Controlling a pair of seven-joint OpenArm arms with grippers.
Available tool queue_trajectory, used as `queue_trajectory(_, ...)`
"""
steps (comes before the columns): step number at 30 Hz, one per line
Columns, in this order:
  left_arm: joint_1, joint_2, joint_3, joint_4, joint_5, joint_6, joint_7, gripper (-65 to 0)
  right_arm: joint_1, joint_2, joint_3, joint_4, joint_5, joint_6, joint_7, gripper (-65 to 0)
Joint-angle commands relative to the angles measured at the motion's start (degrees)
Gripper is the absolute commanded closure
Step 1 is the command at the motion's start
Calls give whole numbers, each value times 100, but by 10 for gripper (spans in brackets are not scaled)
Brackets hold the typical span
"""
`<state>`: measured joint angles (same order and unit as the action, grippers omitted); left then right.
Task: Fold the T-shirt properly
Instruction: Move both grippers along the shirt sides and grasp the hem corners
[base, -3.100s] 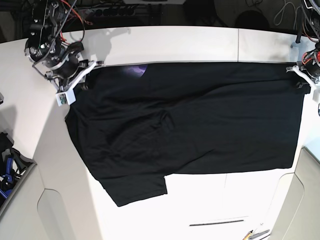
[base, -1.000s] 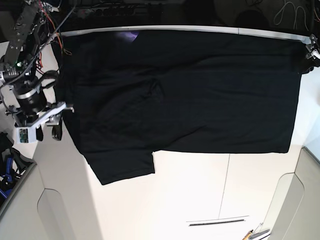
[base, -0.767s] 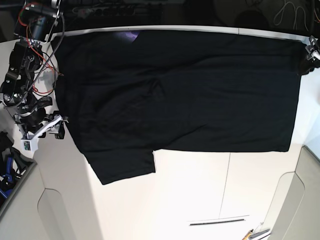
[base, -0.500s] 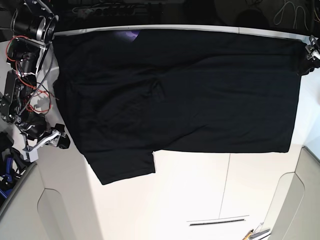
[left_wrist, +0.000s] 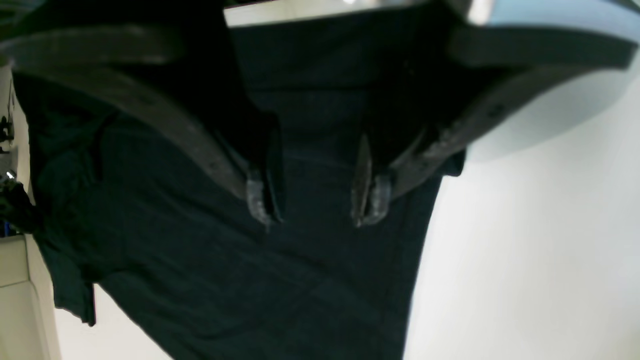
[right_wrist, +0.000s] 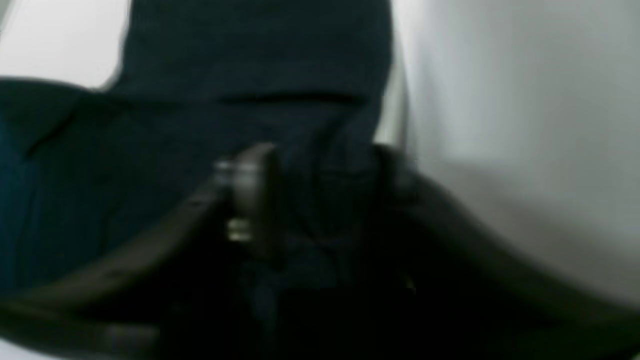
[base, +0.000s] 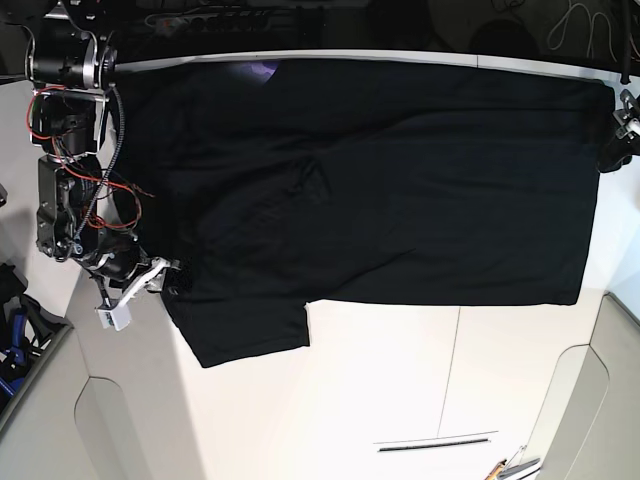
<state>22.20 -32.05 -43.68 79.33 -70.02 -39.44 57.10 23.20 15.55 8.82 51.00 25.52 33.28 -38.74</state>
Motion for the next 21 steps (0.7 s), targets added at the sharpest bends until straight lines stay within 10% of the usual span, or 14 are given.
queue_trajectory(1,-79,-131,-59,76,-92,-56,-114,-260,76,48,-7,37,-168,-4,-133,-135)
queue_trajectory(3,-214,-131,-55,76,-24,-56,-116,-260,76,61,-4,37,-219,-9,-133,0)
queue_trajectory(10,-1001,-136,249,76,442,-56,-280,-261,76,63,-4,42,-212,-46,-42,0)
queue_trajectory(16,-1886,-192,1276,35,2090,-56,-1268,-312,76,63,-4,42,-192,-44,-44,0)
queue_trajectory(21,-2852,-227,2153,-212,3357,721,-1781,-316,76,63,-7,42,-195,-44,-42,0)
